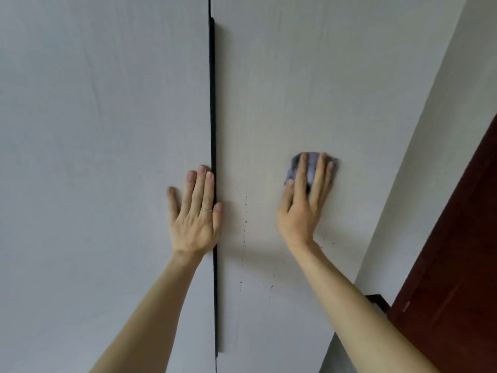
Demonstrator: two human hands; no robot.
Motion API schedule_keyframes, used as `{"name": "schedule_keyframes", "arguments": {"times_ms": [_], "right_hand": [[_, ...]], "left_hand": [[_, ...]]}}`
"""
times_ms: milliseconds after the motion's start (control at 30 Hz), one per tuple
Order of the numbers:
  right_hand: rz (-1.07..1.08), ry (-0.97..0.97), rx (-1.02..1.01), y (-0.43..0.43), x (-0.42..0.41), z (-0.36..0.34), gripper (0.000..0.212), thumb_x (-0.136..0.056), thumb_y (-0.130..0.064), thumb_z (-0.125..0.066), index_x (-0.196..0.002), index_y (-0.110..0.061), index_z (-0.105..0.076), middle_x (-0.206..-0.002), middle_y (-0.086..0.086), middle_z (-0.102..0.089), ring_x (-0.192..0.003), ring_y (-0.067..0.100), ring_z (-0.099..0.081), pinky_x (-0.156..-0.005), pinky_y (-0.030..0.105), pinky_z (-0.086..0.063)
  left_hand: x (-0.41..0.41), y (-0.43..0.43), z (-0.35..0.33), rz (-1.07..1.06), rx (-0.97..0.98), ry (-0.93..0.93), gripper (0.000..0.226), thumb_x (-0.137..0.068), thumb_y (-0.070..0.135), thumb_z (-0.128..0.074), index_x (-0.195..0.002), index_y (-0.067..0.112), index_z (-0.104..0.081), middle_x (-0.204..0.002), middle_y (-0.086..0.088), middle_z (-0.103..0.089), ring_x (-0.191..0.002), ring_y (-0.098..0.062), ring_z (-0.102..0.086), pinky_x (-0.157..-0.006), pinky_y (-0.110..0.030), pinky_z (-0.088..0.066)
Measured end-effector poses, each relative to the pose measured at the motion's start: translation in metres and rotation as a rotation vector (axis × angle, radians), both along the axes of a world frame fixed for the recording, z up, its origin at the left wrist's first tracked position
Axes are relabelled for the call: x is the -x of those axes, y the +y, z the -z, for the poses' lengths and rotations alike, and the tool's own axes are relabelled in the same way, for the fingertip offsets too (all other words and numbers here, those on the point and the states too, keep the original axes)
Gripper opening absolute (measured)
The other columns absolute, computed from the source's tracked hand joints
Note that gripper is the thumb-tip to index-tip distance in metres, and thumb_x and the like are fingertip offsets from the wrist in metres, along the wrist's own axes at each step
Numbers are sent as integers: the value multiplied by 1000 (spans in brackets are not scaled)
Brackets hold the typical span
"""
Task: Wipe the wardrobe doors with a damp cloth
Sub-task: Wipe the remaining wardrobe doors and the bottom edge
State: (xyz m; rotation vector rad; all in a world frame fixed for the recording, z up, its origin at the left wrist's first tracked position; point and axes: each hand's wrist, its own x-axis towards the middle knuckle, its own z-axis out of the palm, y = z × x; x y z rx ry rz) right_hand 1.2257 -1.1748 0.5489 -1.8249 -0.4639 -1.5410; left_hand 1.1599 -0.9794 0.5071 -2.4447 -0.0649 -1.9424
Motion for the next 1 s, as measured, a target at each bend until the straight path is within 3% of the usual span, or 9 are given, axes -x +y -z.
{"name": "schedule_keyframes", "arguments": {"times_ms": [167,233,367,433,600,667,733,900,1000], "right_hand": [[-17,-307,856,4,11,60,64,-91,-7,-52,-150,-28,-44,-158,3,-38,-148,23,-32,-113,48,-34],[-13,-304,779,-2,3,40,60,-92,-13,-55,-149,-30,-45,-158,5,-38,-149,24,-29,-117,49,-29],[-9,-60,143,11,4,-5,42,-102,-15,-48,-144,-13,-52,-156,20,-33,-150,39,-21,-119,58,-24],[-10,-27,29,33,11,6,41,-103,-17,-44,-143,-10,-53,-156,23,-33,-149,41,-22,-119,59,-23],[-2,-153,681,15,23,99,67,-84,-3,-53,-147,-26,-49,-158,7,-37,-149,27,-31,-114,52,-35],[35,-128,724,-26,13,105,69,-85,-2,-56,-149,-26,-46,-159,7,-35,-149,27,-30,-115,52,-35],[72,-5,512,-63,-2,103,59,-94,-7,-56,-150,-19,-43,-160,13,-30,-150,33,-24,-114,57,-35],[-25,446,-666,-66,-21,74,53,-104,-33,-30,-156,-22,-29,-167,4,-8,-155,22,0,-122,50,-20],[-15,378,-619,-4,3,81,50,-105,-26,-34,-154,-17,-33,-166,12,-13,-155,28,-2,-123,52,-16]], "left_hand": [[1,2,-2,5,-28,-8,59,-107,34,-21,-161,16,-6,-168,5,0,-154,-14,-8,-123,-47,-2],[2,3,0,-8,-60,-17,59,-107,33,-21,-161,15,-6,-169,4,0,-155,-15,-8,-123,-47,-3],[0,4,1,-15,-62,-27,59,-106,31,-22,-161,13,-8,-169,3,-5,-154,-16,-11,-123,-49,-4],[-1,5,0,-33,-65,-20,59,-106,31,-21,-161,13,-7,-169,2,-3,-154,-16,-10,-123,-48,-2],[0,9,2,-32,-81,-18,59,-107,32,-22,-160,10,-11,-168,-3,-8,-154,-18,-11,-123,-45,2],[0,8,4,-31,-81,-11,58,-108,32,-21,-160,7,-12,-168,-4,-8,-155,-20,-11,-123,-46,3],[0,7,4,-25,-76,-5,58,-107,32,-19,-159,6,-12,-168,-3,-6,-155,-21,-10,-124,-46,4],[-3,4,3,-29,-53,-7,59,-107,33,-15,-160,8,-8,-168,-2,-4,-155,-19,-7,-123,-45,6],[-4,5,4,-26,-69,-25,59,-107,31,-18,-159,5,-10,-168,-3,-4,-155,-21,-8,-123,-45,6]]}}
